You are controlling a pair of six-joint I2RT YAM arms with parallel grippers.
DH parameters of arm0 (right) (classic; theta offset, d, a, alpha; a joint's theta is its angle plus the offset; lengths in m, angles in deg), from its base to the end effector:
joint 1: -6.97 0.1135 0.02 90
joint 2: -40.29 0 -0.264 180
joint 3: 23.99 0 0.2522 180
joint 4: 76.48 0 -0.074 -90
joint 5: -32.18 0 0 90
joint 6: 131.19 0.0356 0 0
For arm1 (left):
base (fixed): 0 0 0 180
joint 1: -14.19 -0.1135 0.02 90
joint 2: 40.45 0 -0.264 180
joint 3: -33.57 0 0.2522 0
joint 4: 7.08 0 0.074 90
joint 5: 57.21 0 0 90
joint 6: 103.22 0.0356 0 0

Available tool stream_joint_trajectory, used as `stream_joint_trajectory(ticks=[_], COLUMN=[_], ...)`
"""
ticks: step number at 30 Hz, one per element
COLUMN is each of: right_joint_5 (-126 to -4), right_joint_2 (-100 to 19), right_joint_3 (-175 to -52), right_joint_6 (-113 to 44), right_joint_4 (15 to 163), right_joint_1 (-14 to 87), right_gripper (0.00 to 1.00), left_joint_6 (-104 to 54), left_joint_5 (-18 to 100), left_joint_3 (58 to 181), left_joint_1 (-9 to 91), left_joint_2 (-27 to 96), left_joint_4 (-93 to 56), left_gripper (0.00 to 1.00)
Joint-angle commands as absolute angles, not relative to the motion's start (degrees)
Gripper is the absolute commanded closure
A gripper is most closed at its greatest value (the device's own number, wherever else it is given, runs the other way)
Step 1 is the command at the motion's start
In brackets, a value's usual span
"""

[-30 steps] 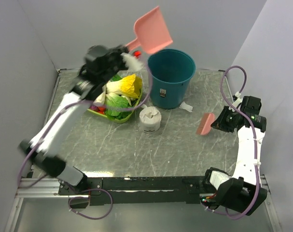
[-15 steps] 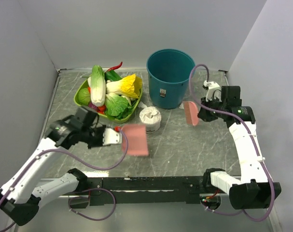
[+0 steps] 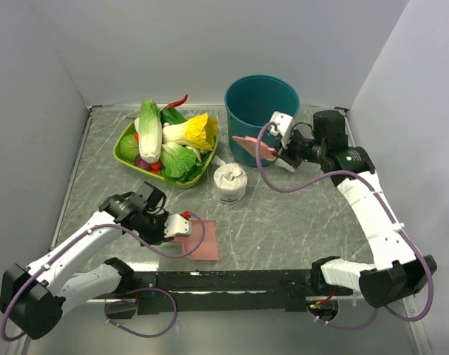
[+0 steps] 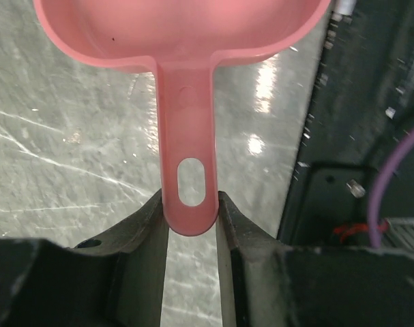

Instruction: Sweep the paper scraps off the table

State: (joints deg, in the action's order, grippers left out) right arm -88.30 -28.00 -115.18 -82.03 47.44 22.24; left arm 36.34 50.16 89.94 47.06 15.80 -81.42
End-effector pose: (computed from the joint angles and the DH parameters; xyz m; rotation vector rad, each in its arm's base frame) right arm 0.2290 0.0812 0.3996 -1.2328 1.6698 0.2998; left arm 0.1243 -0.0930 0.2296 1.8920 2.0700 -0.3674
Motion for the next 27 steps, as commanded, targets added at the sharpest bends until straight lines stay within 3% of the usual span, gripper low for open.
stream_joint_trajectory(ticks=[1, 2, 4, 5, 9, 27], right_joint_5=[-90.95, -91.04, -91.48, -91.83, -93.76, -98.95], right_joint_2=[-30.72, -32.38, -35.1, -35.99, -40.47, -56.38], right_joint_3=[-115.88, -117.1, -118.6, -120.44, -124.05, -132.41], right_joint_6=[-90.83, -91.45, -93.12, -93.48, -95.68, -124.03], right_joint_4=[55.83, 56.19, 56.89, 57.07, 56.19, 41.52], right_joint_1=[24.54, 24.72, 25.25, 25.43, 25.96, 26.13], right_gripper=[1.0, 1.0, 1.0, 1.0, 1.0, 1.0], left_joint_6=[32.66, 32.65, 32.31, 32.22, 31.6, 27.83], left_joint_5=[49.41, 49.41, 48.88, 48.53, 46.69, 41.32], left_joint_3=[87.59, 86.89, 86.35, 85.92, 84.95, 86.0], left_joint_1=[47.07, 47.07, 47.07, 47.07, 47.07, 44.25], left_joint_2=[14.75, 14.57, 13.52, 12.99, 9.22, 7.88], left_joint_4=[-73.58, -73.4, -73.49, -73.49, -73.49, -70.94], left_gripper=[0.61, 0.54, 0.48, 0.39, 0.29, 0.3])
